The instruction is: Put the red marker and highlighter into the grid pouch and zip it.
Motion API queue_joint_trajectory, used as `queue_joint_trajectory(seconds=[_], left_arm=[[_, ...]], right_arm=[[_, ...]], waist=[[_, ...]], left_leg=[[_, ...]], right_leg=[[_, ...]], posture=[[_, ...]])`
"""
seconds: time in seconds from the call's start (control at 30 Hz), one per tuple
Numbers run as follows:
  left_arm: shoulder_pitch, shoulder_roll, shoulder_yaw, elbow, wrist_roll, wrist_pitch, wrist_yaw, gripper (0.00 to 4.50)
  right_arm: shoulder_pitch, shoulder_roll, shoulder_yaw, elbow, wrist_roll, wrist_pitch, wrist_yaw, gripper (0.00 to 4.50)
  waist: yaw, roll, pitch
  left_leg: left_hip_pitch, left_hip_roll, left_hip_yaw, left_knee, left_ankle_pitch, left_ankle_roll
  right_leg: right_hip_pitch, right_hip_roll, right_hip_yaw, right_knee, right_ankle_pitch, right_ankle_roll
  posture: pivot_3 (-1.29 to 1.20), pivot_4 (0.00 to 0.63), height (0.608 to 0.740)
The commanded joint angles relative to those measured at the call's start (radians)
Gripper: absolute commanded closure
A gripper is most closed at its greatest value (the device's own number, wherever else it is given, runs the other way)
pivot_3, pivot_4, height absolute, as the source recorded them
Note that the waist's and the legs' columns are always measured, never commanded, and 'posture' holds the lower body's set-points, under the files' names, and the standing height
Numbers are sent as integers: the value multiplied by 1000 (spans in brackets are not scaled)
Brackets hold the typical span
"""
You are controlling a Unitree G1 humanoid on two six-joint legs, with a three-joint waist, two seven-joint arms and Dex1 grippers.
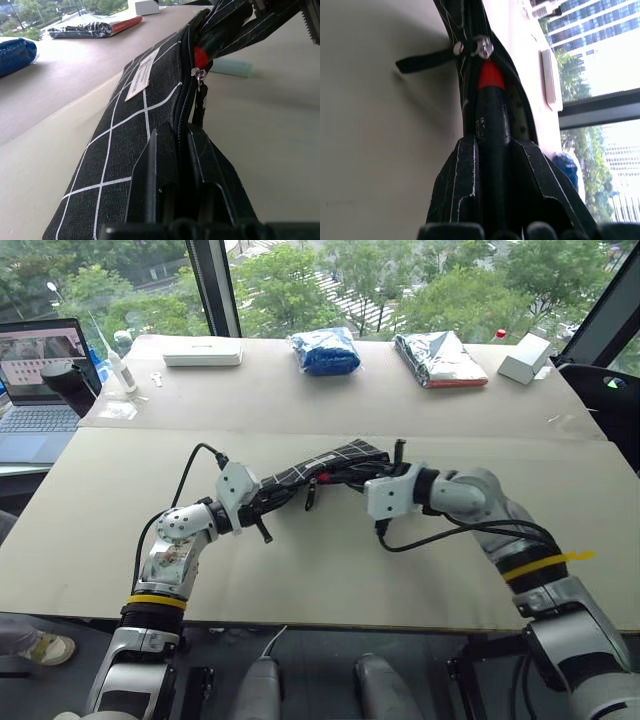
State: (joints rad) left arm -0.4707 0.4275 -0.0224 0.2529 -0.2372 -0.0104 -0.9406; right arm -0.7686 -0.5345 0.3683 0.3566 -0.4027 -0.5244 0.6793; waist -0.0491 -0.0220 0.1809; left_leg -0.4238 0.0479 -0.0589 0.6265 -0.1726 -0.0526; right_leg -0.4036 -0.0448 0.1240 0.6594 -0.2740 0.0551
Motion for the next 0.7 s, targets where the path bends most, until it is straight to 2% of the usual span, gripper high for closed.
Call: queue_joint_trajectory(seconds=[0.03, 0.37, 0.43, 0.6, 0.7], left_arm=[[-14, 2, 0, -29, -12, -8, -11, 4500], [5, 5, 15, -61, -34, 3, -15, 4500], [7, 3, 16, -64, -35, 4, -12, 4500], [11, 1, 17, -70, -36, 7, -6, 4500], [10, 0, 15, -69, -37, 8, -4, 4500]], right_arm=[[-44, 62, 58, 26, -21, -88, -17, 3929], [-101, 148, 88, 135, -37, -140, -40, 3929], [-94, 158, 72, 141, 0, -114, -17, 2929], [-100, 154, 12, 149, 44, -45, -11, 1333], [-108, 116, -17, 151, 56, -50, -21, 1333]], waist=[[1, 0, 0], [1, 0, 0], [1, 0, 0], [1, 0, 0], [4, 0, 0]], left_leg=[[0, 0, 0, 0, 0, 0], [0, 0, 0, 0, 0, 0], [0, 0, 0, 0, 0, 0], [1, 0, 0, 1, 0, 0], [0, 0, 0, 1, 0, 0]], right_leg=[[0, 0, 0, 0, 0, 0], [0, 0, 0, 2, 0, 0], [0, 0, 0, 2, 0, 0], [0, 0, 0, 3, 0, 0], [0, 0, 0, 3, 0, 0]], posture=[[0, 150, 740], [0, 150, 740], [0, 150, 740], [0, 150, 740], [0, 150, 740]])
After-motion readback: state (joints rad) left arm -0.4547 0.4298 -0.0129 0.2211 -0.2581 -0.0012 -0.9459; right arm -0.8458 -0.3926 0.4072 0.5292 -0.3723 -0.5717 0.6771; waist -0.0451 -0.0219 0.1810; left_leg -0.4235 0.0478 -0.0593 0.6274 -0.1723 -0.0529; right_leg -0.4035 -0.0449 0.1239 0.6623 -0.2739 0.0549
